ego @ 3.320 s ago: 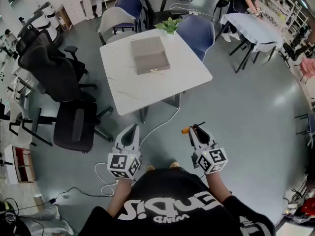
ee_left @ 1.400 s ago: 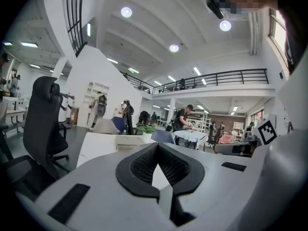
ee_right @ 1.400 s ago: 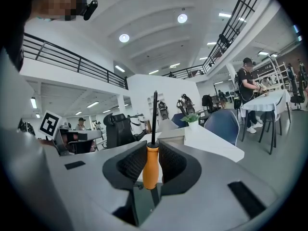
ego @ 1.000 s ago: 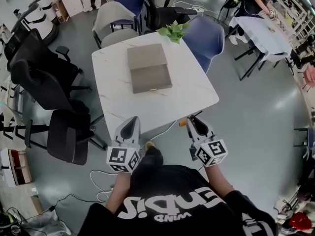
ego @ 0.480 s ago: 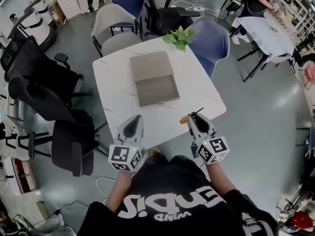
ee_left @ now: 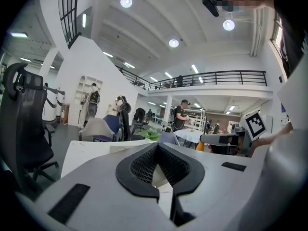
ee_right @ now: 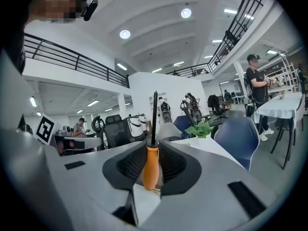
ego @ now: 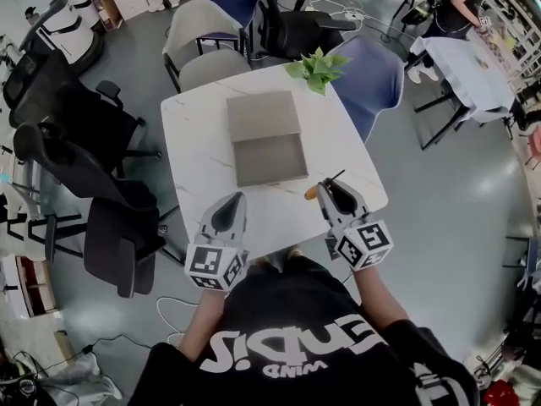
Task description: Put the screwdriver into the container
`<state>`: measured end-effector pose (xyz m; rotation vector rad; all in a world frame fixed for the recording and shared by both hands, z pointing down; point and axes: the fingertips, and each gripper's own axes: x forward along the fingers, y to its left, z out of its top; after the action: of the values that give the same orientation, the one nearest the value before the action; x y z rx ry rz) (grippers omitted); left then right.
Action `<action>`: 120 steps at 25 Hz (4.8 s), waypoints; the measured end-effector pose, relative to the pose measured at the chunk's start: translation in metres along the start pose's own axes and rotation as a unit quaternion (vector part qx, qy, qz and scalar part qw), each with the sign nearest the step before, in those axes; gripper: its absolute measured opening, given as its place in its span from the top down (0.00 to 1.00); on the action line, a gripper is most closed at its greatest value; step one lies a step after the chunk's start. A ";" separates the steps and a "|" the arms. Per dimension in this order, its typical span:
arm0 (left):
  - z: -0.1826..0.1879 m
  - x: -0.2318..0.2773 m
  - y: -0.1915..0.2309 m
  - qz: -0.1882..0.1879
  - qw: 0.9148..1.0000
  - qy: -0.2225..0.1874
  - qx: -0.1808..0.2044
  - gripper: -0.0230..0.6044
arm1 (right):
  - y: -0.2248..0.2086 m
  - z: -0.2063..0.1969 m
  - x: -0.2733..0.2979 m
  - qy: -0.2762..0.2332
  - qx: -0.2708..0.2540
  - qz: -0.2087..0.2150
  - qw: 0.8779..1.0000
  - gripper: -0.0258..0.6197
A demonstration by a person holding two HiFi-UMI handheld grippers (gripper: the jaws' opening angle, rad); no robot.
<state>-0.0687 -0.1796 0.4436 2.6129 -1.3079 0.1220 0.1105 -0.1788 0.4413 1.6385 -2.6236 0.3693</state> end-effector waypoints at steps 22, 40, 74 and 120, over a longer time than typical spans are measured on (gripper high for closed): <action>0.002 0.024 0.000 0.032 0.999 -0.012 -0.009 0.94 | -0.020 -0.017 0.130 0.117 -0.223 0.115 0.961 0.85; -0.002 0.009 0.009 0.063 0.998 -0.010 -0.015 0.94 | -0.019 -0.109 0.176 0.258 -0.371 0.172 0.875 0.85; -0.020 0.008 0.045 0.087 0.995 0.037 -0.034 0.94 | -0.021 -0.217 0.226 0.379 -0.438 0.246 0.777 0.85; -0.007 0.020 0.004 0.030 0.999 0.005 -0.018 0.94 | -0.001 0.024 0.063 0.044 -0.163 0.103 0.980 0.94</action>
<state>-0.0592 -0.1961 0.4544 2.5401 -1.3725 0.1195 0.0859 -0.2400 0.4274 1.2299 -2.6200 0.0112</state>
